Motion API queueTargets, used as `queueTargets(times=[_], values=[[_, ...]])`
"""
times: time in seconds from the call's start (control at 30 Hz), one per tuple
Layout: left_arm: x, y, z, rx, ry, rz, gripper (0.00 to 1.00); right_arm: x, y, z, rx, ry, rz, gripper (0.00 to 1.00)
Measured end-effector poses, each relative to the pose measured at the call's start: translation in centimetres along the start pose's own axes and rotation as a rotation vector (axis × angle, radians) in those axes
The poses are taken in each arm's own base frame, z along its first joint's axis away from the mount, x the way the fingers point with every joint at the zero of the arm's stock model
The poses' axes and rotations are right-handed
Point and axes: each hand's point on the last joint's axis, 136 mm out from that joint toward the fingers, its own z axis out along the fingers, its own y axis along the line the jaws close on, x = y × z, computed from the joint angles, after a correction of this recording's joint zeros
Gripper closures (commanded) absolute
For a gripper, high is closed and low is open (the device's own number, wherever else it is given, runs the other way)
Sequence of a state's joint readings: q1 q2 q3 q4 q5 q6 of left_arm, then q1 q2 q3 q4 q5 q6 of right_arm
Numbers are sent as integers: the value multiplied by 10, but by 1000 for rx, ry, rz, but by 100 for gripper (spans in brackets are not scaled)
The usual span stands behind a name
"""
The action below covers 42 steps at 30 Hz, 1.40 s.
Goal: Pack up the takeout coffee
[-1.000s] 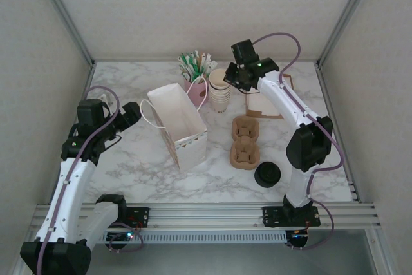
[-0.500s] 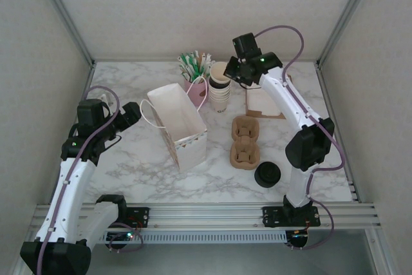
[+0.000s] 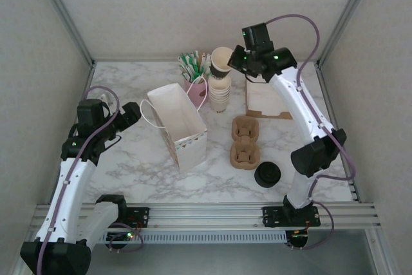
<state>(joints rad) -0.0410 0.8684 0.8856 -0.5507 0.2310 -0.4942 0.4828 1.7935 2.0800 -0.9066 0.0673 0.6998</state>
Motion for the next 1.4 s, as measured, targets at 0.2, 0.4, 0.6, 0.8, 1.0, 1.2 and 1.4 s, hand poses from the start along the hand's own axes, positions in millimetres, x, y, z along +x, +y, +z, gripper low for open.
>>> queueTargets(times=[0.2,0.4,0.6,0.8,1.0,1.2,1.4], values=[[0,1,0,-4,-3,0,7,-6,10,-66,-67,-64,-42,100],[-3,5,0,-26,-17,-1,7,31,6,-126,-115,-62,-132,100],[-5,12,-1,-69,-33,-17,7,87,-30,-144,-85,21,-186,100],[-6,35,-6,-189,-70,-84,0,146,-70,-139,-56,125,-226,100],[-1,46,-30,-189,-164,-147,0,208,-91,-123,-65,244,-282,100],[23,58,-32,-178,-148,-200,0,261,-94,-110,-104,325,-340,100],[54,70,-20,-173,-69,-248,0,279,-65,-98,-174,311,-376,100]])
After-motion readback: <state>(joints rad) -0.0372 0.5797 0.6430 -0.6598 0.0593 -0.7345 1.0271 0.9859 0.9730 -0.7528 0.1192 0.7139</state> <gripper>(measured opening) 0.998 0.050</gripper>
